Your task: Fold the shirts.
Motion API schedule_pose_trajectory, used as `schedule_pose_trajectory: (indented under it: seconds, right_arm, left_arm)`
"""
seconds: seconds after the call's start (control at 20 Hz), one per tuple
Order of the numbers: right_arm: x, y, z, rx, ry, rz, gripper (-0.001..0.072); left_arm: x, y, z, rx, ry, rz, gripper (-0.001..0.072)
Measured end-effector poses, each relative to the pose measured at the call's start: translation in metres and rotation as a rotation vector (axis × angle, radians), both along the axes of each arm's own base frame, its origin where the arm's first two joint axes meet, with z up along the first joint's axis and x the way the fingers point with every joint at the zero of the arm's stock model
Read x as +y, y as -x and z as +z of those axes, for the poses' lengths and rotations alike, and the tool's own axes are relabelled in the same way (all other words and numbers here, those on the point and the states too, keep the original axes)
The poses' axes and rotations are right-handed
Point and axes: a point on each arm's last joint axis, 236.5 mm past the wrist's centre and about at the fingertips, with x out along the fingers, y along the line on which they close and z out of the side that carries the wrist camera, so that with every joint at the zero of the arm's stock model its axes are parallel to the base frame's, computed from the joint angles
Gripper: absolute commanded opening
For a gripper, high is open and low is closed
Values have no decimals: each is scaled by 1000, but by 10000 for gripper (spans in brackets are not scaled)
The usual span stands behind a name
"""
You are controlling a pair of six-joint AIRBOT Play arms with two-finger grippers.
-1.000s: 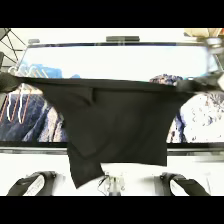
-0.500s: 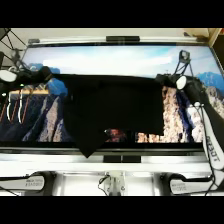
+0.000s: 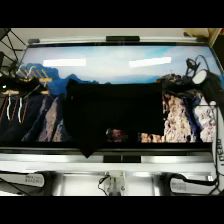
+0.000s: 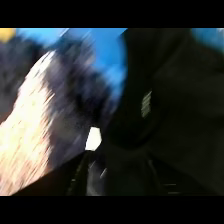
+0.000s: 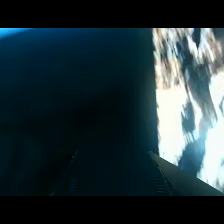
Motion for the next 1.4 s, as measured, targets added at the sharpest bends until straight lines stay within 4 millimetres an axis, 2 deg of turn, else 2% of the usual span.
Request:
schedule_pose_trajectory:
  seconds: [0.1, 0.2, 0.3, 0.4, 0.55, 0.65, 0.75, 0.8, 0.85, 0.9, 0.95, 1.0, 1.2, 1.4]
  right_arm:
    - [-13, 55, -6, 163, -24, 31, 512]
    - [-16, 104, -10, 279, -59, 47, 512]
    - [-15, 139, -14, 344, -83, 53, 512]
    - [-13, 158, -16, 361, -93, 45, 512]
    - [-11, 169, -16, 365, -105, 31, 512]
    - [-10, 169, -16, 352, -110, 16, 512]
    - [-9, 170, -16, 349, -117, 10, 512]
    - [-10, 169, -16, 345, -116, 4, 512]
    - [-10, 168, -16, 341, -115, 3, 512]
    - [-10, 169, -16, 342, -113, 2, 574]
    - [-11, 169, -17, 343, -111, -1, 678]
    - [-11, 170, -19, 347, -111, -2, 677]
    - [-2, 194, -52, 446, -150, -2, 636]
    - [15, 192, -85, 434, -226, -40, 634]
  left_arm:
    - [9, 60, -17, 183, 56, -18, 459]
    - [-5, 107, -35, 273, 138, -48, 460]
    - [-29, 135, -52, 277, 221, -64, 458]
    - [-53, 150, -66, 248, 289, -67, 430]
    - [-80, 160, -86, 216, 322, -75, 430]
    - [-91, 159, -96, 195, 307, -86, 429]
    - [-107, 161, -103, 195, 303, -121, 382]
    - [-113, 162, -107, 196, 295, -135, 381]
    - [-118, 161, -109, 193, 292, -142, 334]
    - [-124, 158, -112, 185, 286, -142, 162]
    - [-126, 154, -116, 173, 269, -141, 72]
    - [-129, 150, -117, 162, 264, -130, 35]
    - [-140, 144, -118, 142, 255, -132, 34]
    - [-148, 146, -108, 129, 265, -155, 34]
